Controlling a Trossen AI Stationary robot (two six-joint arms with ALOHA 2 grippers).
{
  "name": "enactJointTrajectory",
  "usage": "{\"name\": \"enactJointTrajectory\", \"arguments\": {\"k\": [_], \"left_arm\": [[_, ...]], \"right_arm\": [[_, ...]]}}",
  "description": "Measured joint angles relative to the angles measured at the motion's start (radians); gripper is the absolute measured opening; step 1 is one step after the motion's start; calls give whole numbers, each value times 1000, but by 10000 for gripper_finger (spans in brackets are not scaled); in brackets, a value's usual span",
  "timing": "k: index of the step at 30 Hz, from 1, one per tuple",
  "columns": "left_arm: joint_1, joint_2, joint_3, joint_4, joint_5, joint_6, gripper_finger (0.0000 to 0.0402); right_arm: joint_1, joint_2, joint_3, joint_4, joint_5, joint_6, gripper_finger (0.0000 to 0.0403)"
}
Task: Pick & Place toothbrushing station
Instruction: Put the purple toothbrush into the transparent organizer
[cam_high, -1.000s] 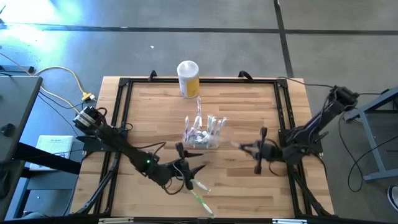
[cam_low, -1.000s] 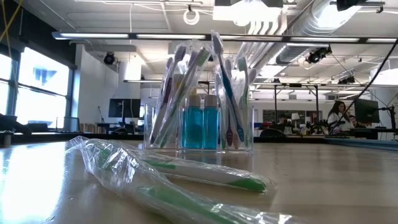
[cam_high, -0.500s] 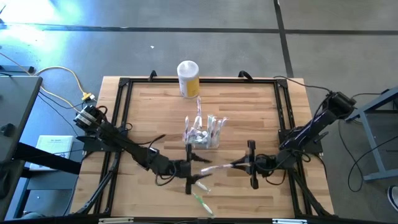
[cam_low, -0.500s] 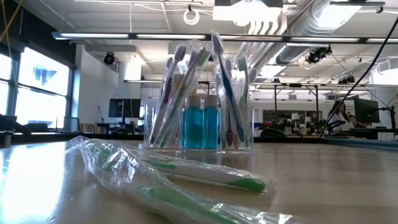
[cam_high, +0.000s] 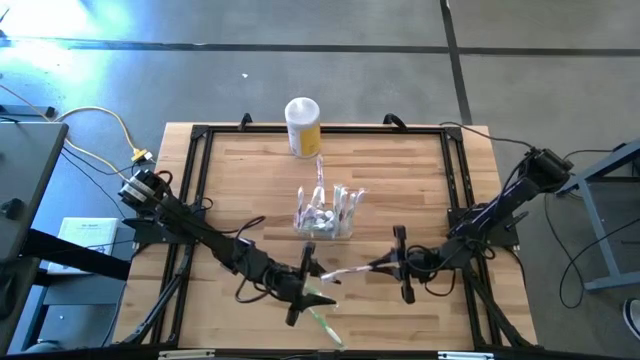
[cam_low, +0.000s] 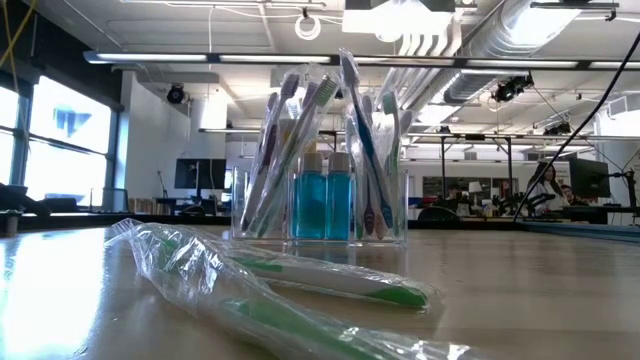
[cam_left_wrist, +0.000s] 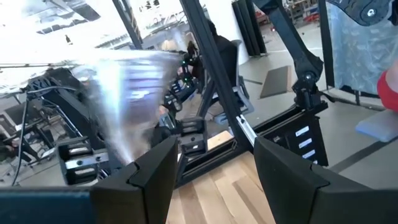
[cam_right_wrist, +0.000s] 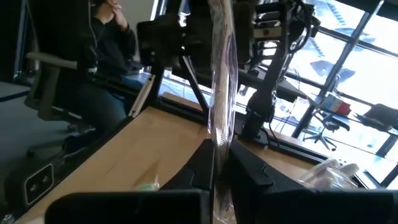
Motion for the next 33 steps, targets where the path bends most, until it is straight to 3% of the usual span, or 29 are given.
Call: {"name": "enactJointTrajectory", "arguments": {"k": [11,17,33], "left_arm": [[0,0,0,-1,0,0,205],[0,0,0,3,0,-76,205],[7,0,0,4,-1,-74,205]], "right_arm": [[24,0,0,15,-60,-35,15],[22,30,0,19,-88,-36,15],[-69,59,0,42,-194,34,15]]}}
